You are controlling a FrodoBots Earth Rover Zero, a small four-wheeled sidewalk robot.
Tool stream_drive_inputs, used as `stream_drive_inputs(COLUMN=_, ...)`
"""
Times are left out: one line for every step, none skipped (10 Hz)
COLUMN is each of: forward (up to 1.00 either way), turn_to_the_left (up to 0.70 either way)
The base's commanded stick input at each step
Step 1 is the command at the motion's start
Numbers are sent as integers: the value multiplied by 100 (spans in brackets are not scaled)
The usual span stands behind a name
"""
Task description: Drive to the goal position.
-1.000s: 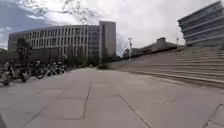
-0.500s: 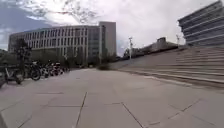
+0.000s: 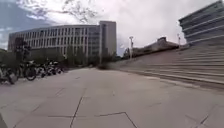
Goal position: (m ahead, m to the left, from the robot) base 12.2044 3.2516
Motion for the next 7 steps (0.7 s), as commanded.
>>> stream_drive_inputs(forward=70, turn_to_the_left=0)
stream_drive_inputs(forward=70, turn_to_the_left=0)
stream_drive_inputs(forward=70, turn_to_the_left=0)
stream_drive_inputs(forward=70, turn_to_the_left=0)
stream_drive_inputs(forward=70, turn_to_the_left=0)
stream_drive_inputs(forward=70, turn_to_the_left=0)
stream_drive_inputs(forward=70, turn_to_the_left=0)
